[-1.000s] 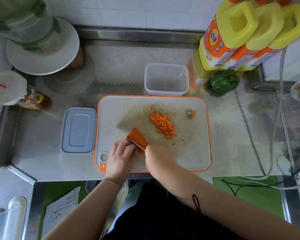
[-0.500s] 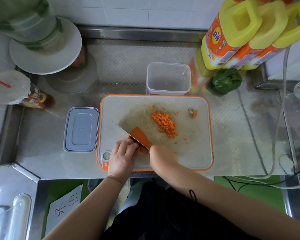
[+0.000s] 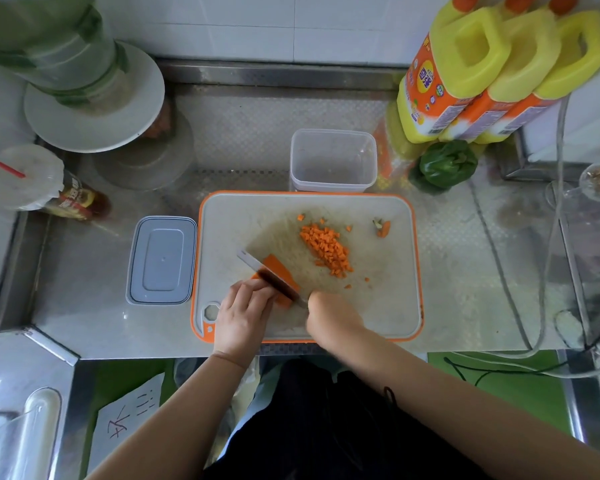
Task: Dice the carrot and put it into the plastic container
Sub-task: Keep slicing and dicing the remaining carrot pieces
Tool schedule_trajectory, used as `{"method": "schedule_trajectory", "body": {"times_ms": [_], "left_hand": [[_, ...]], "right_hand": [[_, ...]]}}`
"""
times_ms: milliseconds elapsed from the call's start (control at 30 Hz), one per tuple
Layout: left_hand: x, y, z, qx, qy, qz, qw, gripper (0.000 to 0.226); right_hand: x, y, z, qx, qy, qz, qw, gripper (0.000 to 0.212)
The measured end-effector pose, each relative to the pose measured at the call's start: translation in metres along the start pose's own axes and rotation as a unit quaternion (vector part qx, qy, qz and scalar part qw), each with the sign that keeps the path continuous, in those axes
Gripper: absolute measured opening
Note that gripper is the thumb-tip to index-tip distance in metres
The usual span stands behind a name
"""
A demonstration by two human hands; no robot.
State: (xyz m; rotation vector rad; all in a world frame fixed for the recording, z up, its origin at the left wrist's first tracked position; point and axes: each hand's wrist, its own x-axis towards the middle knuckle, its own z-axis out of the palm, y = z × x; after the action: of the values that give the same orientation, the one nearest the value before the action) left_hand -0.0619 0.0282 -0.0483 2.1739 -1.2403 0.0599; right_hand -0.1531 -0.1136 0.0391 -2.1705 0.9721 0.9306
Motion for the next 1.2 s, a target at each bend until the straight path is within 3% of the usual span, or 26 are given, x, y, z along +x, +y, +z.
{"method": "schedule_trajectory", "body": {"times_ms": [100,233,467,633,867,1100,1200], "left_hand": [[0.001,0.001,-0.004,0.001,0.000,-0.002,1.000,0.008],[0.002,0.003,-0.007,0.012,0.012,0.010,1.000,0.016],[0.002,0.003,-0.008,0.014,0.009,0.013,1.000,0.016],[0.002,0.004,-0.009,0.003,0.012,0.012,1.000,0.014],[0.000,-0.001,-0.006,0.007,0.004,0.015,1.000,0.013],[-0.003,-0.004,-0.002,0.001,0.000,0.006,1.000,0.014],[-0.004,-0.004,-0.001,-0.001,0.004,0.008,1.000,0.011]], "right_hand": [[0.006,0.007,-0.010,0.029,-0.013,-0.020,0.999,0.021],[-0.007,0.008,-0.003,0.031,0.043,-0.055,0.997,0.028],[-0.034,0.000,0.011,-0.038,0.122,-0.098,0.987,0.012],[-0.040,-0.011,-0.003,-0.067,0.106,-0.073,0.989,0.019],[-0.015,-0.036,-0.012,-0.102,0.017,-0.001,0.995,0.019],[-0.004,-0.034,-0.005,-0.105,0.029,-0.029,0.994,0.021],[-0.006,-0.036,-0.004,-0.118,0.023,0.000,0.993,0.020]]}}
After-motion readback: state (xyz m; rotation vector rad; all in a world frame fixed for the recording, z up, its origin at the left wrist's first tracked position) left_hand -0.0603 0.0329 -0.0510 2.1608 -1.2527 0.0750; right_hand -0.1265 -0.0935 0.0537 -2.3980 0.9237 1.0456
